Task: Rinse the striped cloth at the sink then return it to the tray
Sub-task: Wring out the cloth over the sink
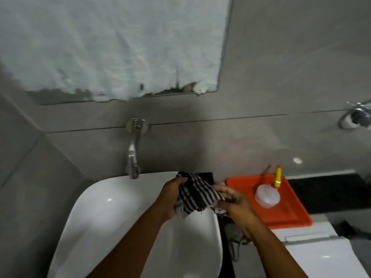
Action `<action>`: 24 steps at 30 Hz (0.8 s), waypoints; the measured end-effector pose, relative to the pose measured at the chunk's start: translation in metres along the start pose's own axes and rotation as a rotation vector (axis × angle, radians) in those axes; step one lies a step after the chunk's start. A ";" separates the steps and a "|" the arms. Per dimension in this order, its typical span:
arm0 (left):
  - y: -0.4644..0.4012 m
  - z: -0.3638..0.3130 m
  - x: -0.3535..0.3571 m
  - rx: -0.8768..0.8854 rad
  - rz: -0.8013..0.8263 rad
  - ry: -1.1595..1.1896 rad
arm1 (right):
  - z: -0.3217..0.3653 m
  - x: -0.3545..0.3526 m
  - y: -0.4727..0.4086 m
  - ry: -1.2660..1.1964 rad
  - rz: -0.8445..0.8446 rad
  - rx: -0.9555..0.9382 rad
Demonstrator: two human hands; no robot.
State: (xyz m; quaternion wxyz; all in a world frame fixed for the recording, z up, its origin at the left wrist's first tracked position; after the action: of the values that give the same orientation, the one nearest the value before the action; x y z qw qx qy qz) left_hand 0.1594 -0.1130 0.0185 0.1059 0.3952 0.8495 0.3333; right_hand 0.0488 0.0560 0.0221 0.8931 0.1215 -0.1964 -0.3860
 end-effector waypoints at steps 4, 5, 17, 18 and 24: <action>-0.044 -0.021 0.099 0.129 0.160 -0.489 | -0.012 -0.077 0.007 -0.105 -0.250 -0.060; -0.058 -0.021 0.124 0.126 0.180 -0.599 | -0.015 -0.094 0.005 -0.100 -0.312 -0.064; -0.230 0.054 0.262 -0.055 0.102 -1.365 | -0.098 -0.197 -0.095 0.213 -0.442 0.118; -0.234 0.064 0.263 -0.097 0.128 -1.376 | -0.106 -0.198 -0.100 0.237 -0.420 0.129; -0.251 0.084 0.265 -0.134 0.131 -1.391 | -0.123 -0.202 -0.119 0.465 -0.347 0.141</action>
State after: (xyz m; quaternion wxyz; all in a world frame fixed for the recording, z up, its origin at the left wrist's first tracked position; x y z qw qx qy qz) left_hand -0.1306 0.0078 -0.1860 0.6286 0.5598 0.5364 0.0603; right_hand -0.0990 0.1331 -0.1834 0.8243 0.3001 0.0108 -0.4800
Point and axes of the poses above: each hand's wrist, its own y-axis away from the middle knuckle, its own x-axis out of the palm, z = x × y, the point moved 4 cm from there along -y, towards the middle knuckle, and after that the axes turned 15 degrees about -y, right-handed, at the moved point
